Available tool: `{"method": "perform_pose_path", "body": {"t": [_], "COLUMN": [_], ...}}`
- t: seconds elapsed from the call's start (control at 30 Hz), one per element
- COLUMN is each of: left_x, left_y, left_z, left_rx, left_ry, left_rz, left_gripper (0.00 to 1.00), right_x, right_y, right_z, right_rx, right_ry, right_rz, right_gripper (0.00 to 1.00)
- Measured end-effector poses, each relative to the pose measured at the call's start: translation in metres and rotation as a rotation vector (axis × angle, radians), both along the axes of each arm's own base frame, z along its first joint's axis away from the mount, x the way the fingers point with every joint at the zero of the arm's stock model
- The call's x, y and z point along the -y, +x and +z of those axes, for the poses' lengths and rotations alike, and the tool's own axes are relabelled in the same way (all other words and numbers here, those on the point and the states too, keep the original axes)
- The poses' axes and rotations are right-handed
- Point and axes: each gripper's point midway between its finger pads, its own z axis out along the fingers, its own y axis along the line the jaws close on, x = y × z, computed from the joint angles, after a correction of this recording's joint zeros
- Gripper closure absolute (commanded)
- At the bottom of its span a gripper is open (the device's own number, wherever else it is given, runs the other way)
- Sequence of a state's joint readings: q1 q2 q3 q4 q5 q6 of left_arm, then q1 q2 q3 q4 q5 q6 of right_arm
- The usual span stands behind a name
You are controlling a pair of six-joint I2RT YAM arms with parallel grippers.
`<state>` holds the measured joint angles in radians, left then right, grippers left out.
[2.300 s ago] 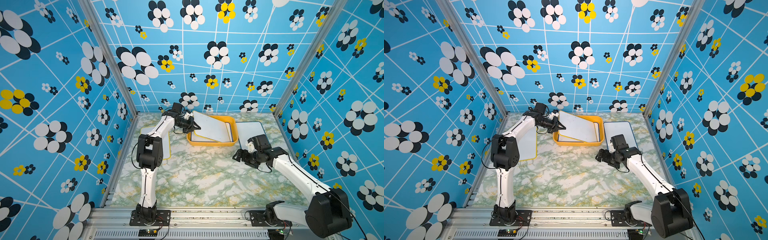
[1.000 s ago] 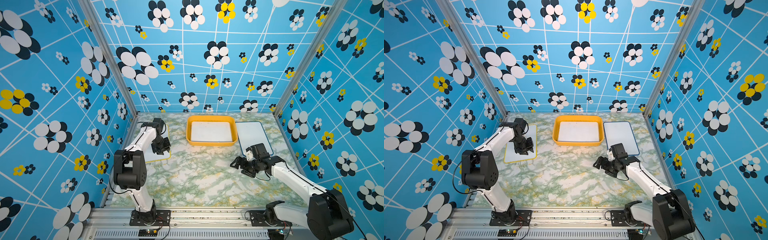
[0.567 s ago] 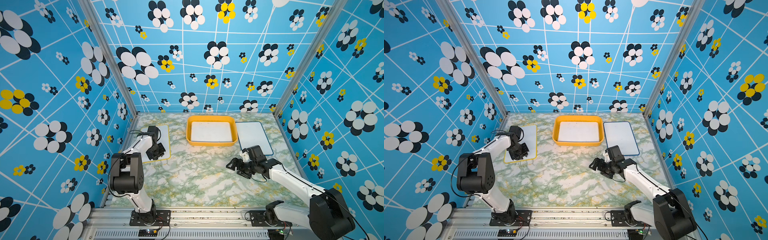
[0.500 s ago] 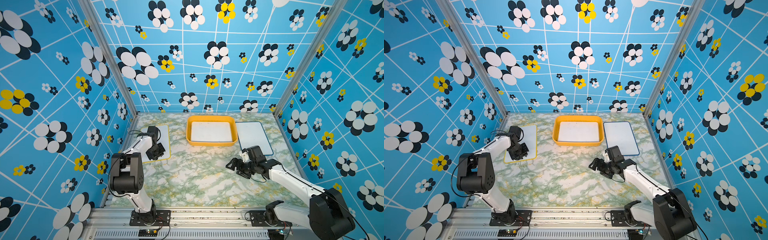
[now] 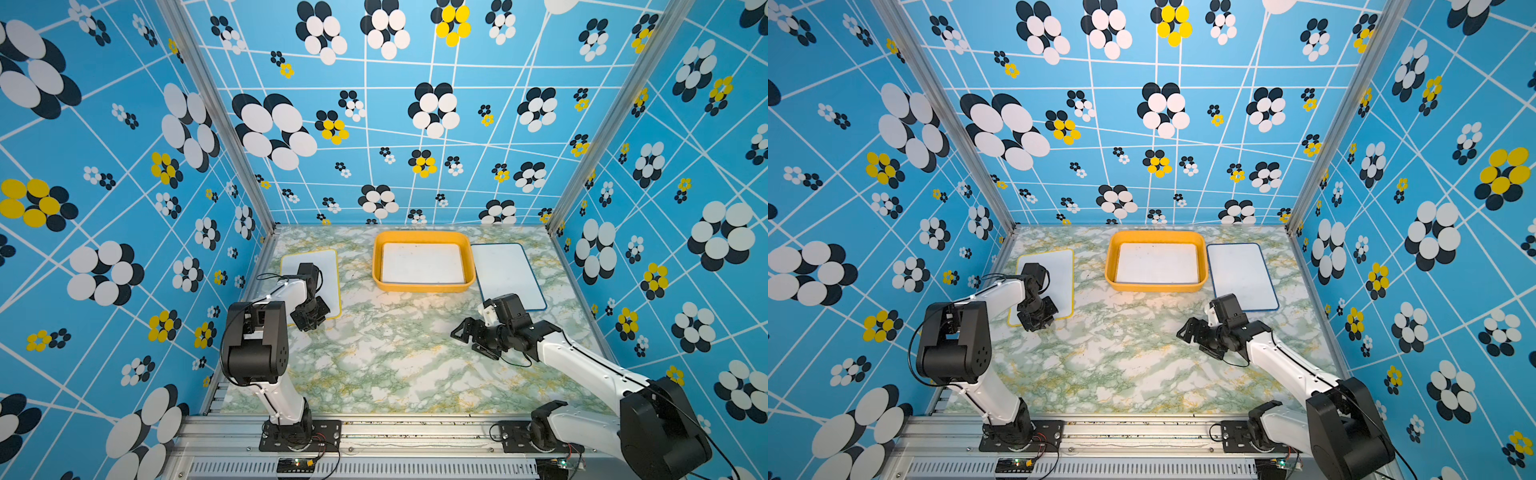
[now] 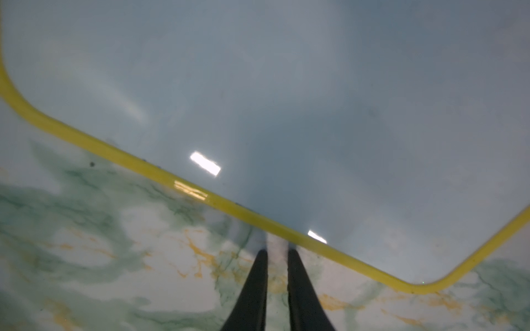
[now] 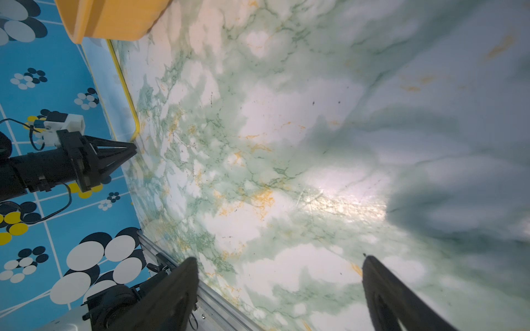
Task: Put the whiteboard into the storage box
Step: Move the whiteboard to the center of the board.
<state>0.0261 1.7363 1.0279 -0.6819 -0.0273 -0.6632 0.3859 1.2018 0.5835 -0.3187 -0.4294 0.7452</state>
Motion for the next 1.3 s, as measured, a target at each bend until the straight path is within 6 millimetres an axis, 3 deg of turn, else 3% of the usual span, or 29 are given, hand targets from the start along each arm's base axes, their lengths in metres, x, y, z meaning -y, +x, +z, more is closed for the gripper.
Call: {"method": "perform_pose_path", "body": {"t": [0.13, 0.3, 0.47, 0.57, 0.7, 0.87, 1.3], "left_x": [0.001, 0.006, 0.003, -0.003, -0.008, -0.01, -0.01], "left_y": [0.0, -0.007, 0.01, 0.024, 0.034, 0.029, 0.027], "left_z": [0.0, 0.009, 0.035, 0.041, 0.029, 0.007, 0.006], "left_rx": [0.015, 0.05, 0.133, 0.152, 0.119, 0.05, 0.107], "left_ry": [-0.005, -0.037, -0.042, -0.038, -0.024, -0.011, 0.012], "left_rz": [0.013, 0.027, 0.039, 0.053, 0.061, 0.061, 0.048], "left_gripper": [0.82, 0.69, 0.63, 0.62, 0.62, 0.62, 0.66], "right_x": [0.0, 0.0, -0.002, -0.003, -0.003, -0.002, 0.0], "right_y": [0.0, 0.001, 0.002, 0.002, -0.003, -0.003, -0.008], "right_z": [0.0, 0.003, 0.003, 0.001, -0.004, -0.005, -0.005], "right_rx": [0.001, 0.014, 0.02, 0.019, 0.003, -0.003, -0.004], "right_ry": [0.0, 0.006, 0.014, 0.02, 0.02, 0.021, 0.027], "right_rz": [0.0, 0.0, 0.0, 0.0, -0.001, -0.005, -0.015], "right_gripper": [0.08, 0.08, 0.08, 0.08, 0.08, 0.07, 0.07]}}
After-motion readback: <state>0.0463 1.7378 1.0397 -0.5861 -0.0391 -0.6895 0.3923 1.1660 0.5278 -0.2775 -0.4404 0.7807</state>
